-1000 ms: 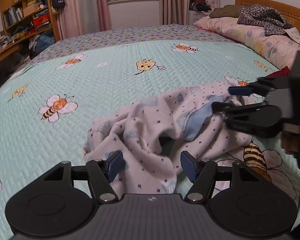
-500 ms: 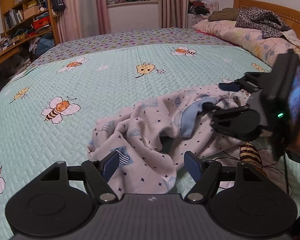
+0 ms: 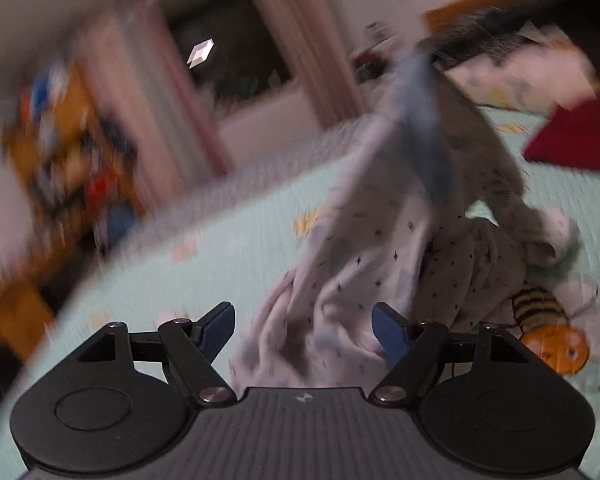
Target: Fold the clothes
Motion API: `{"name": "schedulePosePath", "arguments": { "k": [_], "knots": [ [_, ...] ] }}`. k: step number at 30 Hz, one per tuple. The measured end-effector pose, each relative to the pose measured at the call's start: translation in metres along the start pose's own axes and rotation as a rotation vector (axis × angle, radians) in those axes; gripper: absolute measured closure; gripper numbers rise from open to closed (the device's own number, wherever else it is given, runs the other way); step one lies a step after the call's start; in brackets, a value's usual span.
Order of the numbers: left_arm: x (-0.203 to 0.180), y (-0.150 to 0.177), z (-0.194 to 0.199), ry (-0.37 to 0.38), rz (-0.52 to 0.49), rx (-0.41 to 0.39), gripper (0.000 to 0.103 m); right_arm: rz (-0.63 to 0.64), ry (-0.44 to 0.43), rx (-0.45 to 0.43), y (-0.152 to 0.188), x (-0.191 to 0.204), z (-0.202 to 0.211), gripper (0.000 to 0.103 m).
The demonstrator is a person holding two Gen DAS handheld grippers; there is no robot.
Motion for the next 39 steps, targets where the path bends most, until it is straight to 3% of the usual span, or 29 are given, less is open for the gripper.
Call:
{"name": "schedulePosePath", "arguments": {
  "k": [4, 9, 11, 13, 15, 18, 20, 22, 24, 28, 30, 32, 34, 35, 36, 38, 39],
  "knots": [
    [-0.04, -0.002, 0.03, 0.003, -0.162, -0.178, 0.014, -0.08, -0.039, -0.042, -0.017, -0.002, 0.023, 0.091],
    [-0.07, -0.004, 0.044, 0.068, -0.212, -0.226, 0.014, -0.12, -0.059, -0.056, -0.026, 0.007, 0.036, 0.091],
    [-0.08, -0.006, 0.039, 0.017, -0.219, -0.228, 0.015, -0.112, -0.069, -0.059, -0.029, 0.017, 0.041, 0.091],
    [-0.079, -0.006, 0.031, -0.019, -0.202, -0.202, 0.029, -0.107, -0.074, -0.068, -0.032, 0.023, 0.049, 0.091],
    [-0.067, -0.006, 0.02, -0.045, -0.163, -0.154, 0.099, -0.078, -0.041, -0.082, -0.031, 0.026, 0.057, 0.091],
    [-0.041, -0.007, 0.011, -0.095, -0.076, -0.115, 0.1, -0.017, 0.039, -0.088, -0.024, 0.025, 0.07, 0.091],
    [-0.011, -0.017, 0.026, -0.139, 0.001, -0.17, 0.1, 0.017, 0.084, -0.079, -0.018, 0.022, 0.077, 0.091],
    [0.026, -0.035, 0.05, -0.137, 0.101, -0.249, 0.1, 0.025, 0.116, -0.084, -0.018, 0.022, 0.085, 0.091],
    [0.062, -0.055, 0.074, -0.136, 0.186, -0.326, 0.1, 0.004, 0.106, -0.134, -0.027, 0.018, 0.099, 0.091],
    [0.128, -0.099, 0.114, -0.142, 0.331, -0.471, 0.1, -0.03, -0.006, -0.327, -0.073, 0.007, 0.133, 0.091],
    [0.151, -0.12, 0.117, -0.107, 0.385, -0.508, 0.1, -0.046, -0.053, -0.41, -0.098, 0.0, 0.142, 0.091],
    [0.16, -0.139, 0.102, -0.12, 0.378, -0.509, 0.099, -0.057, -0.069, -0.451, -0.115, -0.013, 0.136, 0.09],
    [0.159, -0.156, 0.077, -0.138, 0.348, -0.47, 0.096, -0.057, -0.045, -0.419, -0.125, -0.025, 0.11, 0.089],
    [0.153, -0.16, 0.05, -0.157, 0.33, -0.392, 0.09, -0.055, -0.015, -0.381, -0.125, -0.033, 0.088, 0.088],
    [0.147, -0.163, 0.023, -0.172, 0.31, -0.311, 0.084, -0.042, 0.011, -0.317, -0.121, -0.039, 0.063, 0.075],
    [0.13, -0.144, -0.044, -0.15, 0.248, -0.068, 0.08, -0.034, 0.032, -0.115, -0.102, -0.051, 0.005, 0.054],
    [0.122, -0.128, -0.076, -0.145, 0.223, 0.061, 0.08, -0.06, 0.039, -0.042, -0.084, -0.059, -0.015, 0.052]
  ]
}}
Point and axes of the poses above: each gripper's, at about its wrist camera, not at the fingertips, and z roughly against the way its jaws point, x to its left, y to its underside, the point moved 1 cm from there along -z, roughly the way its jaws point, and after that the axes turned 14 degrees about -y, right-handed, at the moved point
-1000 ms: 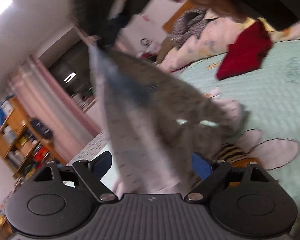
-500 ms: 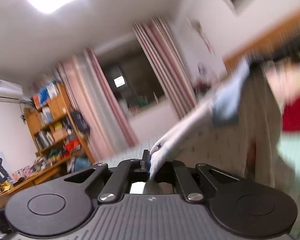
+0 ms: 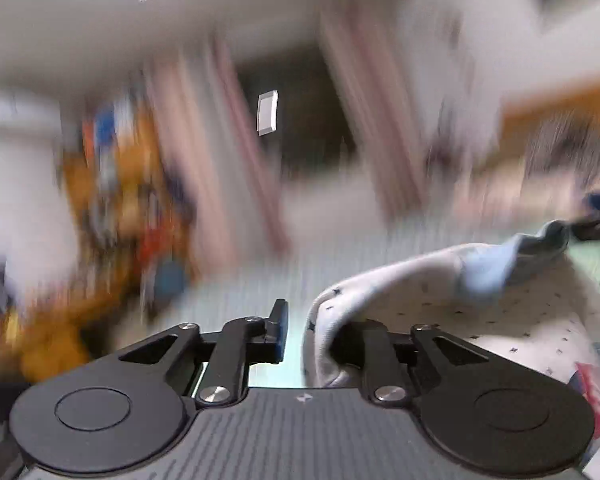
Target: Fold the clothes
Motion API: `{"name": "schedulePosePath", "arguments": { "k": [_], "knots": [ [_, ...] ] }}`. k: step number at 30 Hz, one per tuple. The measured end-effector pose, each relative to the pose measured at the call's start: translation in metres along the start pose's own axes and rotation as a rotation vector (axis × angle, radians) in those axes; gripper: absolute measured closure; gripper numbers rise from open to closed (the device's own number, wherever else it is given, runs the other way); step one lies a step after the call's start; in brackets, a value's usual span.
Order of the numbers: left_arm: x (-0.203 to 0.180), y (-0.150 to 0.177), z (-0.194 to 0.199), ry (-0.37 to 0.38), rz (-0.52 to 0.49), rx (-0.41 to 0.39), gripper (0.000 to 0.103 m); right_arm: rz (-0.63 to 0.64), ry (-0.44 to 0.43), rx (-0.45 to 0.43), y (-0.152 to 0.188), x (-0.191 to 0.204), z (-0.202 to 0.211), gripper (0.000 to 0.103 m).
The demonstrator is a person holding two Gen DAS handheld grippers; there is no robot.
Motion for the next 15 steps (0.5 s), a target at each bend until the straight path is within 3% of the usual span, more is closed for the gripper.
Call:
{"name": "schedulePosePath", "arguments": {
  "k": [1, 3, 6, 9, 11, 13, 15],
  "knots": [
    [-0.005, 0.024, -0.023, -0.018, -0.013, 0.119, 0.08, -0.049, -0.014, 0.086, 0.021, -0.008, -0.015, 0.052],
    [-0.001, 0.074, -0.045, 0.022, 0.039, 0.287, 0.08, -0.192, -0.071, 0.199, 0.063, -0.022, -0.023, 0.052],
    [0.008, 0.143, -0.041, 0.049, 0.15, 0.427, 0.08, -0.359, -0.058, 0.244, 0.129, -0.031, -0.006, 0.05],
    [0.016, 0.19, -0.019, 0.08, 0.251, 0.485, 0.08, -0.453, 0.004, 0.353, 0.19, -0.034, 0.005, 0.05],
    [0.023, 0.202, -0.006, 0.092, 0.235, 0.456, 0.08, -0.487, 0.02, 0.388, 0.216, -0.027, 0.015, 0.05],
    [0.029, 0.209, 0.004, 0.092, 0.219, 0.407, 0.076, -0.511, -0.034, 0.379, 0.232, -0.007, 0.025, 0.048],
    [0.036, 0.2, 0.007, 0.099, 0.248, 0.362, 0.064, -0.454, -0.086, 0.369, 0.234, 0.009, 0.029, 0.035]
  ]
}}
Point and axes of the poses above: each gripper's, at about its wrist camera, not at the fingertips, and z roughly against the way its jaws point, x to its left, y to its underside, the point moved 1 cm from there along -z, roughly the way its jaws point, and after that the axes turned 14 degrees about -y, right-handed, at the moved point
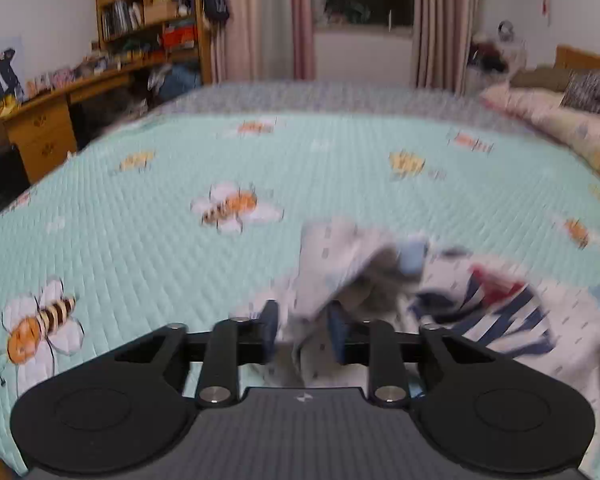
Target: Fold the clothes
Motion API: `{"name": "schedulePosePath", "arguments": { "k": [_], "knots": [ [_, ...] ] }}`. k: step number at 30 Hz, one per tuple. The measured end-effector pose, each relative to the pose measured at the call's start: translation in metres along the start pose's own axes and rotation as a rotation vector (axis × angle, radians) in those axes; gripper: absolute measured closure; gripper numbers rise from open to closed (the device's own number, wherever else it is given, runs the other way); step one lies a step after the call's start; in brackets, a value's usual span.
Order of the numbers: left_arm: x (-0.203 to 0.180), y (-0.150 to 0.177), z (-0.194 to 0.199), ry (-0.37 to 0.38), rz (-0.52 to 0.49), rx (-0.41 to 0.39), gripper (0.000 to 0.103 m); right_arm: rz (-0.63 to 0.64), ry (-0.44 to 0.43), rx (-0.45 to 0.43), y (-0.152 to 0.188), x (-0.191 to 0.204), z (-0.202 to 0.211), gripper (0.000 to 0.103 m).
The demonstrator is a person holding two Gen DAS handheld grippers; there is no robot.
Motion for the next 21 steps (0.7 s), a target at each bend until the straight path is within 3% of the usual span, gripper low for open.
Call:
{"name": "schedulePosePath", "arguments": {
  "k": [2, 4, 6, 7, 10, 12, 14, 17, 18, 21],
  "knots": [
    [0.004, -0.014, 0.006, 0.023, 0.039, -0.039, 0.057, 0.133, 0.034, 0.044, 0.008, 0.016, -0.008, 0.03],
    [0.0, -0.02, 0.011, 0.026, 0.039, -0.065, 0.052, 0.23, 0.108, 0.122, 0.009, 0.026, -0.025, 0.036],
    [-0.005, -0.02, 0.015, 0.029, 0.03, -0.074, 0.048, 0.278, 0.104, 0.155, 0.013, 0.034, -0.03, 0.085],
    [-0.007, -0.021, 0.016, 0.032, 0.026, -0.078, 0.046, 0.312, 0.114, 0.153, 0.011, 0.04, -0.03, 0.09],
    [-0.007, -0.017, 0.016, 0.057, 0.041, -0.056, 0.045, 0.339, 0.101, 0.031, -0.007, 0.057, -0.006, 0.091],
    [-0.008, -0.015, 0.017, 0.06, 0.045, -0.046, 0.041, 0.331, 0.124, -0.118, -0.037, 0.062, 0.022, 0.092],
    [-0.009, -0.013, 0.018, 0.073, 0.055, -0.042, 0.039, 0.344, 0.208, -0.275, -0.073, 0.061, 0.054, 0.092],
    [-0.013, -0.01, 0.024, 0.099, 0.057, -0.048, 0.033, 0.337, 0.386, -0.411, -0.122, 0.036, 0.081, 0.091],
    [-0.015, -0.008, 0.025, 0.105, 0.054, -0.052, 0.032, 0.33, 0.444, -0.407, -0.134, 0.023, 0.08, 0.091],
    [-0.024, -0.003, 0.028, 0.122, 0.023, -0.053, 0.027, 0.303, 0.536, -0.177, -0.141, -0.022, 0.05, 0.083]
  ]
}}
Point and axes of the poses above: each gripper's, at about its wrist camera, not at the fingertips, and z roughly against the way its jaws point, x to its left, y to its underside, the point moved 1 cm from there along -z, roughly the way its jaws point, and after that the axes turned 14 degrees about -y, right-handed, at the moved point
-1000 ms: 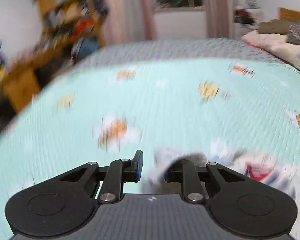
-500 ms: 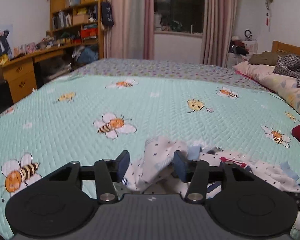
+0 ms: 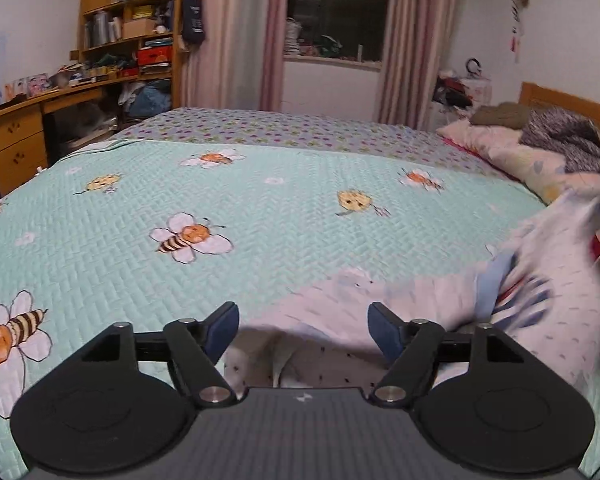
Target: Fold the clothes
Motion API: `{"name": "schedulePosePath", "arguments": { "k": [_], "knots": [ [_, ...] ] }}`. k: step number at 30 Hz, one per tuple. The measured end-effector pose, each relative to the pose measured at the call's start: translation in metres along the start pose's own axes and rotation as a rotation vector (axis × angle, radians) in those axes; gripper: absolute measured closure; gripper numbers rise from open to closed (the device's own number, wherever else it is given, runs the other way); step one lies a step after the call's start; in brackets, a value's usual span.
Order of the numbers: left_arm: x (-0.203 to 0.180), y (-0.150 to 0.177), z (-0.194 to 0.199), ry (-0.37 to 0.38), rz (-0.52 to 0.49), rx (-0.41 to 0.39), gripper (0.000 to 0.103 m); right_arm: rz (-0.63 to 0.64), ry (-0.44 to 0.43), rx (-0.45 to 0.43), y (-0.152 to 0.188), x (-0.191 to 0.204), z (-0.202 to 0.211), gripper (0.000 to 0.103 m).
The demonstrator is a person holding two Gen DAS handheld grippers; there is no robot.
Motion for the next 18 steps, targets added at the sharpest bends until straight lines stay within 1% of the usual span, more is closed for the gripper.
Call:
{"name": "schedulePosePath", "arguments": {
  "k": [1, 2, 3, 4, 5, 6, 8, 10, 11, 12, 14, 15, 16, 18],
  "knots": [
    [-0.002, 0.002, 0.0, 0.003, -0.011, 0.0, 0.027, -0.042, 0.017, 0.039, 0.013, -0.004, -0.005, 0.08],
    [-0.004, 0.004, 0.0, 0.004, -0.022, 0.002, 0.027, -0.085, 0.035, 0.077, 0.025, -0.008, -0.009, 0.073],
    [-0.006, 0.006, -0.001, 0.004, -0.031, 0.004, 0.026, -0.139, 0.063, 0.087, 0.039, -0.008, -0.006, 0.065],
    [-0.006, 0.006, -0.003, 0.0, -0.031, 0.009, 0.026, -0.193, 0.039, 0.093, 0.053, -0.005, -0.001, 0.062],
    [-0.007, 0.007, -0.005, -0.005, -0.031, 0.014, 0.026, -0.246, 0.015, 0.098, 0.067, -0.001, 0.005, 0.054],
    [-0.007, 0.007, -0.007, -0.009, -0.031, 0.02, 0.026, -0.299, -0.009, 0.104, 0.081, 0.002, 0.011, 0.048],
    [-0.006, 0.008, -0.01, -0.016, -0.031, 0.028, 0.026, -0.404, -0.167, 0.162, 0.104, 0.011, 0.012, 0.044],
    [-0.005, 0.01, -0.012, -0.022, -0.029, 0.036, 0.026, -0.511, -0.321, 0.247, 0.124, 0.02, 0.008, 0.044],
    [-0.005, 0.01, -0.014, -0.025, -0.029, 0.04, 0.026, -0.558, -0.37, 0.288, 0.132, 0.024, 0.005, 0.044],
    [-0.005, 0.012, -0.015, -0.027, -0.031, 0.049, 0.025, -0.597, -0.401, 0.322, 0.139, 0.029, 0.001, 0.043],
    [-0.006, 0.014, -0.019, -0.03, -0.035, 0.071, 0.025, -0.599, -0.407, 0.355, 0.147, 0.04, -0.005, 0.04],
    [-0.007, 0.015, -0.02, -0.029, -0.035, 0.079, 0.025, -0.556, -0.396, 0.342, 0.146, 0.047, -0.005, 0.038],
    [-0.007, 0.016, -0.02, -0.027, -0.038, 0.083, 0.025, -0.515, -0.406, 0.328, 0.143, 0.053, -0.006, 0.038],
    [-0.009, 0.016, -0.02, -0.028, -0.048, 0.082, 0.024, -0.433, -0.426, 0.299, 0.136, 0.066, -0.008, 0.04]
  ]
}}
Point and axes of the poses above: each gripper's, at about its wrist camera, not at the fingertips, and z roughly against the way its jaws point, x to its left, y to its underside, the point moved 1 cm from there along -z, roughly the way its jaws point, and after that the axes turned 14 degrees about -y, right-handed, at the moved point
